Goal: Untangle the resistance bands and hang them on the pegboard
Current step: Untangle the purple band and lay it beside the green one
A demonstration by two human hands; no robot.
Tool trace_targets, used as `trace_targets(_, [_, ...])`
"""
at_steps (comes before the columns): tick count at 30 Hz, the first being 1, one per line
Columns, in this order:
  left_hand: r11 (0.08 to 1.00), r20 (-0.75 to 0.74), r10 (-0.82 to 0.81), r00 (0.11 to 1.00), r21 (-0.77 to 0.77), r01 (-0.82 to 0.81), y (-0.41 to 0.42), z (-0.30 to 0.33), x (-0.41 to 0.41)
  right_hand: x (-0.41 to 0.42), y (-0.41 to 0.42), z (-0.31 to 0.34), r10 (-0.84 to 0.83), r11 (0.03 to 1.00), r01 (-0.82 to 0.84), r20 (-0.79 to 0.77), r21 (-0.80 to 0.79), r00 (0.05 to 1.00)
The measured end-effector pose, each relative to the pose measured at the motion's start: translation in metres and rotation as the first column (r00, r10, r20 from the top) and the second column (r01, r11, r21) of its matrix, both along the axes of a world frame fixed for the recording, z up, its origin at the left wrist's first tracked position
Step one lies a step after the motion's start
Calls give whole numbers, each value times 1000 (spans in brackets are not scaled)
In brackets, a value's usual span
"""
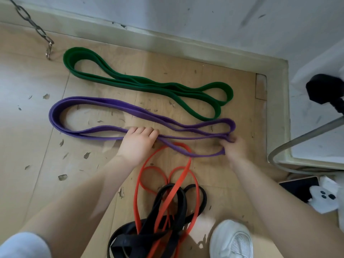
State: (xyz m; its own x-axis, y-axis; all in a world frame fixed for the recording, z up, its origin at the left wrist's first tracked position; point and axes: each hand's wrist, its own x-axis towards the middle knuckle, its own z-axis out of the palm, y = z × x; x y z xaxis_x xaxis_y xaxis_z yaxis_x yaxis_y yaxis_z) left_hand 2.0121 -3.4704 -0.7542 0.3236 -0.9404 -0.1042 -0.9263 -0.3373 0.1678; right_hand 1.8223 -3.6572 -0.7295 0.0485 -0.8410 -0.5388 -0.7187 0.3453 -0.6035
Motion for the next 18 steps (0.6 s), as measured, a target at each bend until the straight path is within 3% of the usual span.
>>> trace_targets(2, [995,-20,95,995,46,-94,-8,6,2,5,-14,-3,33,998,-36,-54,-57,998])
trace_targets(6, [975,12,117,993,191,-117,-23,5,1,4,-25,-9,18,992,8,-199,130,980])
trace_targets(7, [977,8,109,994,184,-109,-21,4,1,5,-24,-5,60,995,-32,-293,97,954])
trace_targets(9, [989,42,93,995,109,-97,-13,3,5,10,-11,10,191,961,-264,-478,-88,857])
trace_targets(10, [993,56,90,994,73,-94,-8,4,8,17,1,19,271,886,-417,-501,-205,822])
trace_targets(12, [993,54,121,991,-15,-120,3,4,23,42,33,32,540,639,-692,-444,-337,715])
trace_targets(15, [955,33,160,987,247,-163,25,11,63,94,70,21,840,318,-932,-404,-175,363])
trace_targets(16, [926,77,163,984,333,-179,33,14,77,112,77,14,869,266,-957,-401,-115,290])
trace_targets(18, [883,157,146,977,424,-200,49,16,104,143,90,2,866,212,-973,-444,-95,232])
